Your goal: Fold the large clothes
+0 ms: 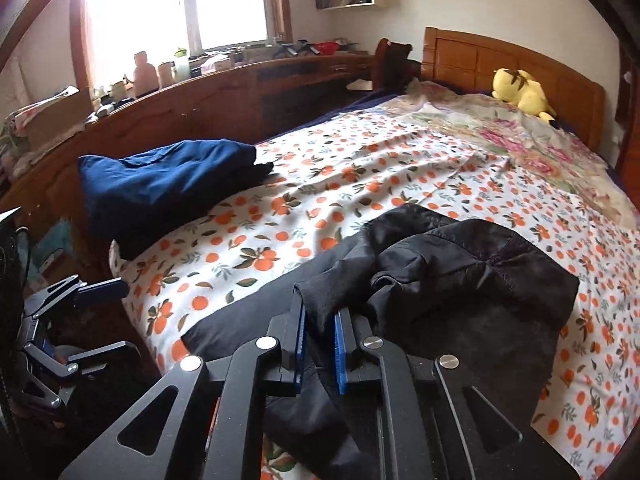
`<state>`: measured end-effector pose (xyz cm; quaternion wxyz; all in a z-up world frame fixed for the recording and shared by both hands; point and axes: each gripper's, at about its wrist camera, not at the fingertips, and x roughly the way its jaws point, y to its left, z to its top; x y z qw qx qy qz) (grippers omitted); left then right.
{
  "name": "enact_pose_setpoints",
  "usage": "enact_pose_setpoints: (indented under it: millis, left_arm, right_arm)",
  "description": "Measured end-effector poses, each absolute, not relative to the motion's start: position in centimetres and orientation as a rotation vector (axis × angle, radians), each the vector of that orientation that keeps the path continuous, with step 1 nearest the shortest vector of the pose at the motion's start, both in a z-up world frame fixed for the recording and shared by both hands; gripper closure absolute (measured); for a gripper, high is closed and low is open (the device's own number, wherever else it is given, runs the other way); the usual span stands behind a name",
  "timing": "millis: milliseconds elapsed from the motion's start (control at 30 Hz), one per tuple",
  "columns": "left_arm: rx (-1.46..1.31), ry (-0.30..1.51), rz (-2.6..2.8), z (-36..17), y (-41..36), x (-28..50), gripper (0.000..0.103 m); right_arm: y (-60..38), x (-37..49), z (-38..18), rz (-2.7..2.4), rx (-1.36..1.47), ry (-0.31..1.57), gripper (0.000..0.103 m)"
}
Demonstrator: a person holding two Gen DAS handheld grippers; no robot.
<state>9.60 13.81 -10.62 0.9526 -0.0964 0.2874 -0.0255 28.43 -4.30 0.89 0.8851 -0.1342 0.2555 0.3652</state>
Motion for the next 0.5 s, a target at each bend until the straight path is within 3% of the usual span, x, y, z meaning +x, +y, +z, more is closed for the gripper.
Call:
enact_pose_setpoints:
  millis: [133, 233, 367, 500]
  left_arm:
    - [-0.177, 0.582, -0.051, -10.7, 13.5, 9.6, 0.023]
    - [-0.166, 0.586, -0.052, -10.8, 13.2, 9.7, 0.023]
    - [-0.161, 0.592, -0.054, -11.0, 13.1, 9.9, 0.023]
    - [-0.148, 0.604, -0.049, -11.2, 12.7, 10.2, 0.023]
  right_arm:
    - [-4.1, 26.7, 2.4, 0.761, -0.278, 0.501, 0.064]
    - [-4.8, 24.5, 3.1, 0.765, -0.278, 0.424, 0.053]
    - [-7.4, 22.8, 3.2, 0.732, -0.29, 0.367, 0.052]
    - [-9.4, 23.6, 1.5, 0.718, -0.26, 0.424, 0.052]
